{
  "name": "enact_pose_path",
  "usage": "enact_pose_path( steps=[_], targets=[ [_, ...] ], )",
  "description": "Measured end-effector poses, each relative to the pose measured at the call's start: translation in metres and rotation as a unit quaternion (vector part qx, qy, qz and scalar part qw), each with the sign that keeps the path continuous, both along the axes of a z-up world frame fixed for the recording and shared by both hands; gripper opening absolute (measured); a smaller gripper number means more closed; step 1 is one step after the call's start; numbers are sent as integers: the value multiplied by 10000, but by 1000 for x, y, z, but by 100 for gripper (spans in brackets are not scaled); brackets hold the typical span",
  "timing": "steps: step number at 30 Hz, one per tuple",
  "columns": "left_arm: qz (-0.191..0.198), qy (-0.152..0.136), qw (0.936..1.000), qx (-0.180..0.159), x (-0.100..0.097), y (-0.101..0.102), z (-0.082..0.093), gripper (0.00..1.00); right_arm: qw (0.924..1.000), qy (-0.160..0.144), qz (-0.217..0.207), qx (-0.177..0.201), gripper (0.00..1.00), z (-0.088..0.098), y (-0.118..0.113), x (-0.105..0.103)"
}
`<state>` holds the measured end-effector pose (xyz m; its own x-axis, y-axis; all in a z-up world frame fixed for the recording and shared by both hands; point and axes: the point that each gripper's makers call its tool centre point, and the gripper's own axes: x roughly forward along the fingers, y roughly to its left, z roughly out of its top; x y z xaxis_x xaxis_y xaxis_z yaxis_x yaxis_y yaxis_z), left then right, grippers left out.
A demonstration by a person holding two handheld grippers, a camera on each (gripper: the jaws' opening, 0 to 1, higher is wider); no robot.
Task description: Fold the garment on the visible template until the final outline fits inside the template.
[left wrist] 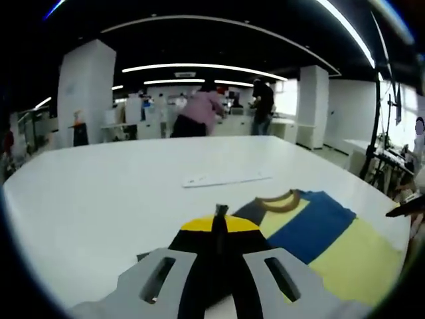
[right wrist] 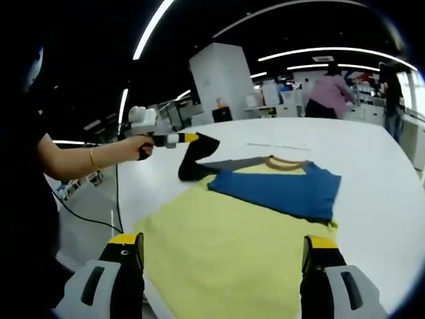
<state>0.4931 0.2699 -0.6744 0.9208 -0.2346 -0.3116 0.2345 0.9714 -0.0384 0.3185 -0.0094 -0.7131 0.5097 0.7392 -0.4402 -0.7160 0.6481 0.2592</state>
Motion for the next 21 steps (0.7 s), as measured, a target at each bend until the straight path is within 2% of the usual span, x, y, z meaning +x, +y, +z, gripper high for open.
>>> enact_pose_path(
  steps=[21],
  targets=[
    [-536, 29, 9985, -54, 12, -60, 0, 0, 9999, 106, -53, 54, 99, -6, -4, -6]
  ],
)
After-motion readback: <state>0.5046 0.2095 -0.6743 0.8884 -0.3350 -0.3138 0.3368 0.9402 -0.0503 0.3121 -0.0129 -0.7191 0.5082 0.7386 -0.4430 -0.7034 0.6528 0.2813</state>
